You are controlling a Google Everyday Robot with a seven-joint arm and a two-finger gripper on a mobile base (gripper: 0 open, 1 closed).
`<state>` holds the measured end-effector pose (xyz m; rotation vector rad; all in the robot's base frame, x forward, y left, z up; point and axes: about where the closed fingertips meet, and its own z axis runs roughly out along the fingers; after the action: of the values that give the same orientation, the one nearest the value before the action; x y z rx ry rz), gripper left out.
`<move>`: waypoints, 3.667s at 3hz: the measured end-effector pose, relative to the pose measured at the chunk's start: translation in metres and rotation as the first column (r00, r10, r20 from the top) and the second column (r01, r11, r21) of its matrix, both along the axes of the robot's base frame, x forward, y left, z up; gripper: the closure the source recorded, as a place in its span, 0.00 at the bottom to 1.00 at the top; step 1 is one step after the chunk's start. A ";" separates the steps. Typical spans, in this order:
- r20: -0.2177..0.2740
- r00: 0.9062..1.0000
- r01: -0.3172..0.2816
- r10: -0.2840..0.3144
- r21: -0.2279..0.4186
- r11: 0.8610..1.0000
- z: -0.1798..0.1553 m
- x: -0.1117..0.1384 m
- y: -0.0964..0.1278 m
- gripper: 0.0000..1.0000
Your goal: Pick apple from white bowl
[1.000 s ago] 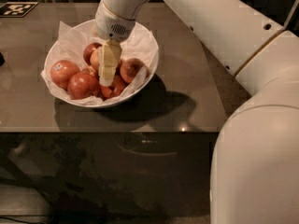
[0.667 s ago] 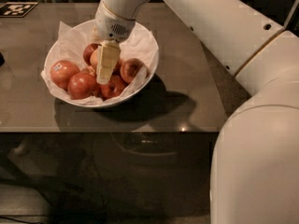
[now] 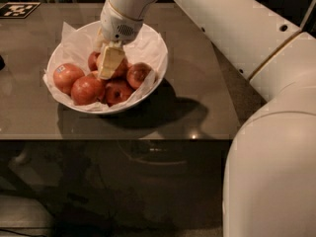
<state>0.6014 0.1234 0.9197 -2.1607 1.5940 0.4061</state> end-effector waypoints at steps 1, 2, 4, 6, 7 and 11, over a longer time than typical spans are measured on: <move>0.000 1.000 0.000 0.000 0.000 1.000 0.000 0.000 0.000 0.89; 0.000 1.000 0.000 0.000 0.000 1.000 0.000 0.000 0.000 1.00; -0.003 1.000 0.012 -0.012 0.013 1.000 -0.001 0.001 -0.002 1.00; 0.048 0.983 0.180 -0.178 -0.032 0.983 0.066 0.011 -0.031 1.00; 0.065 0.973 0.222 -0.219 -0.042 0.974 0.086 0.017 -0.038 1.00; 0.082 0.969 0.234 -0.232 -0.019 0.972 0.091 0.024 -0.032 0.34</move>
Offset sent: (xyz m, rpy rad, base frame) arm 0.0000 0.0000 0.0000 0.0000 0.0000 0.0000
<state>0.6257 0.0912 1.0112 -1.9534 1.7919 0.2226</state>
